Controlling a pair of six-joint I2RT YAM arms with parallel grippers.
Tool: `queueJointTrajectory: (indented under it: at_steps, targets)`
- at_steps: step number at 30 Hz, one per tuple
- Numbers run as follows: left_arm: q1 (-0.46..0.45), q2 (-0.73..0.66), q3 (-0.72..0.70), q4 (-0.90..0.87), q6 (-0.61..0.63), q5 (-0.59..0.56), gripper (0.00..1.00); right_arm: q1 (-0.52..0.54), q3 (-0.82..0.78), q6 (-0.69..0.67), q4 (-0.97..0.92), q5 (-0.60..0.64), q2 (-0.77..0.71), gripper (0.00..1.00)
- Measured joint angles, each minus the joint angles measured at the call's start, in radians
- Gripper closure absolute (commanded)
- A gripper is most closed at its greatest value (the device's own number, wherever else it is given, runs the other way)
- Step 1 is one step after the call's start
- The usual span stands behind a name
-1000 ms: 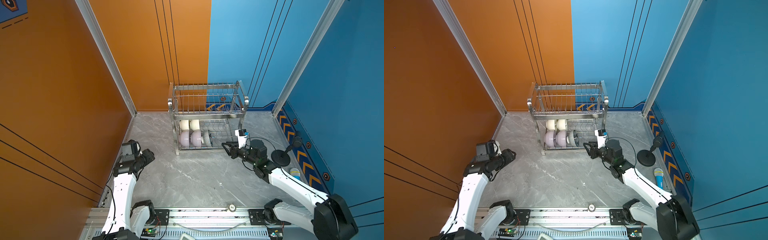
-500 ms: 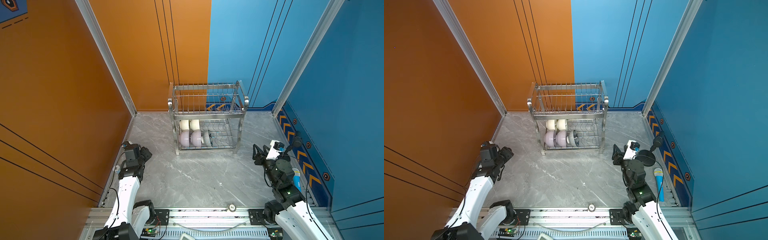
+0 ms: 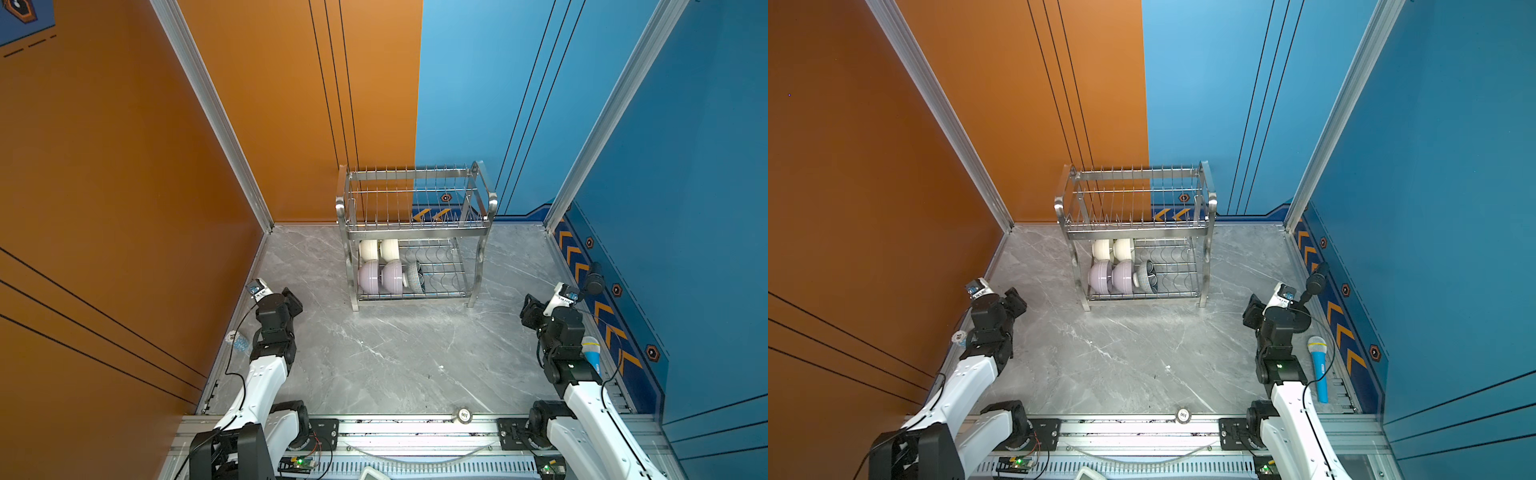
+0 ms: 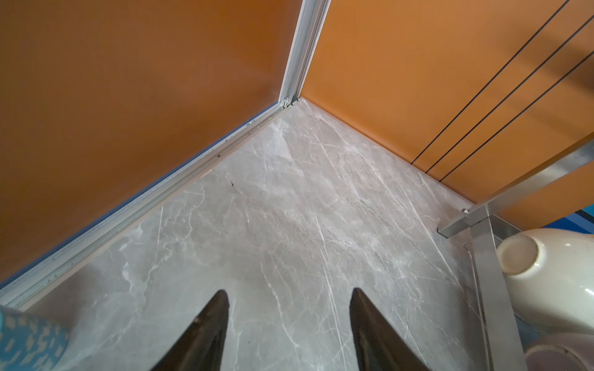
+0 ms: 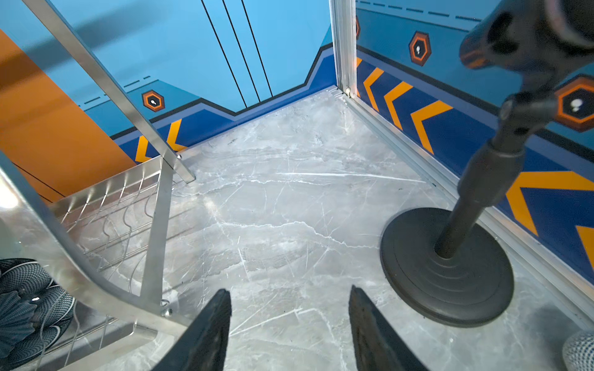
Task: Load bowls into a dish rack
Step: Reset both arms
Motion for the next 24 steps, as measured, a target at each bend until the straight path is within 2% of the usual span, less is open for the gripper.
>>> queueJointTrajectory:
  at_steps: [7,17,20,24]
  targets:
    - [-0.009,0.13,-0.018,0.158,0.116,0.011,0.29,-0.001,-0.004,-0.002,0.075,-0.004,0.111,0.4]
    - [-0.134,0.352,-0.024,0.362,0.258,0.005,0.15,-0.001,0.0,-0.032,0.183,0.004,0.259,0.4]
    - [-0.152,0.424,-0.026,0.432,0.292,-0.002,0.01,0.0,0.013,-0.046,0.224,0.004,0.331,0.4]
    - [-0.183,0.52,-0.026,0.516,0.322,-0.01,0.03,-0.001,0.039,-0.071,0.285,0.004,0.434,0.4]
